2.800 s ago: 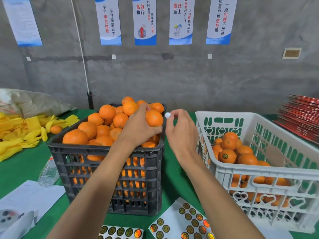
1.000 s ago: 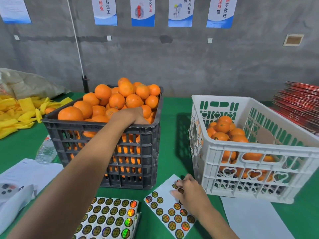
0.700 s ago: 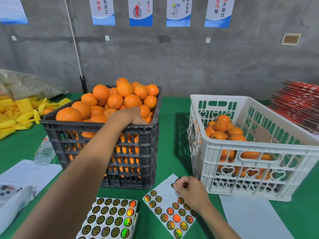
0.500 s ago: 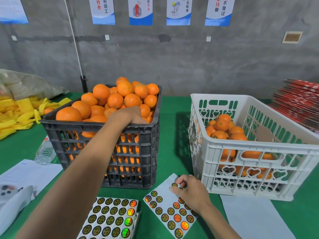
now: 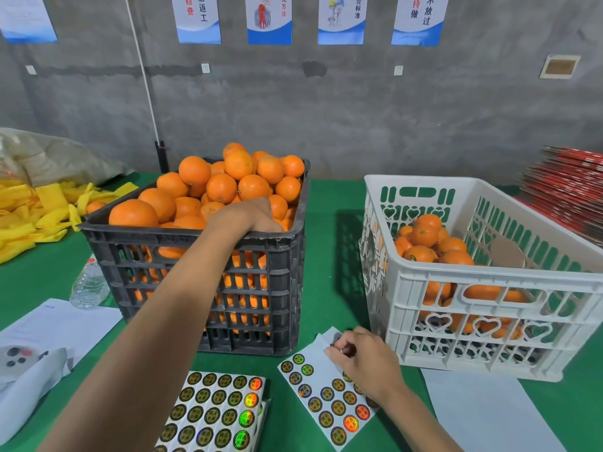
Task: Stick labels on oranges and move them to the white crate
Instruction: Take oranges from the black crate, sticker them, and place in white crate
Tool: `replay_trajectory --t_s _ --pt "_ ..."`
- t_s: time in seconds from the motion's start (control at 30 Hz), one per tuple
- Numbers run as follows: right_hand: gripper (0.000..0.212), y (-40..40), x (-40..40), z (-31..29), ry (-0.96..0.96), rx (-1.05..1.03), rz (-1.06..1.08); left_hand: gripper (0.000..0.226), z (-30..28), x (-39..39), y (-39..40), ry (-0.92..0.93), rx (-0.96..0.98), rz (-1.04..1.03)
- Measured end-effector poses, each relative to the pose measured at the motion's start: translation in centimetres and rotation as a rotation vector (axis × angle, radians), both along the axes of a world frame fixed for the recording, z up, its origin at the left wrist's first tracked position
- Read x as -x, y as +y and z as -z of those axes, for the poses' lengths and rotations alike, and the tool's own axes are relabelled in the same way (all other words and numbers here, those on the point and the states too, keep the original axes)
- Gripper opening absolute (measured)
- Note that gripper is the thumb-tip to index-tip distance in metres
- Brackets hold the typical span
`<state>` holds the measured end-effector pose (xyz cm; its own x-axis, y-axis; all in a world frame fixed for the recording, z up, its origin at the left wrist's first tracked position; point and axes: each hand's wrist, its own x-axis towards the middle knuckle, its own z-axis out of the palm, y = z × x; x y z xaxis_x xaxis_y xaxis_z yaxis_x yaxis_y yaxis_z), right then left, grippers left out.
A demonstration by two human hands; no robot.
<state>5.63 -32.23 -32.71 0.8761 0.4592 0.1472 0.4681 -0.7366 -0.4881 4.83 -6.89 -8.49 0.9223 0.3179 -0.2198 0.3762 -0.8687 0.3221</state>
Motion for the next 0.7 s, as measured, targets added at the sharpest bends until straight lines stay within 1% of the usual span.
replay_trajectory --t_s 0.07,0.17,0.3,0.37,0.5,0.63,0.67,0.7 --pt "0.032 0.0 0.0 -0.1 0.056 -0.037 0.029 0.090 0.0 0.1 0.0 -0.004 -0.003 -0.004" --pt "0.027 -0.1 -0.1 -0.3 0.178 -0.085 0.035 0.086 -0.1 0.2 -0.2 -0.024 0.003 -0.021" --pt "0.014 -0.3 -0.5 -0.4 0.345 -0.175 0.047 0.063 0.1 0.0 -0.1 -0.102 0.002 -0.031" --pt "0.010 -0.2 -0.6 -0.5 0.382 -0.193 0.055 0.053 0.3 -0.3 0.3 -0.136 -0.013 -0.036" --pt "0.006 0.1 -0.6 -0.3 0.338 -0.178 0.091 0.052 0.5 -0.5 0.5 -0.148 -0.020 -0.021" --pt "0.011 0.4 -0.1 0.0 0.133 -0.068 0.097 0.052 0.6 -0.6 0.6 -0.163 -0.020 -0.012" --pt "0.011 0.5 0.1 0.0 0.104 -0.055 0.083 0.054 0.6 -0.7 0.6 -0.166 -0.019 -0.011" --pt "0.017 0.5 0.2 0.0 0.091 -0.044 0.071 0.057 0.6 -0.7 0.6 -0.167 -0.017 -0.012"
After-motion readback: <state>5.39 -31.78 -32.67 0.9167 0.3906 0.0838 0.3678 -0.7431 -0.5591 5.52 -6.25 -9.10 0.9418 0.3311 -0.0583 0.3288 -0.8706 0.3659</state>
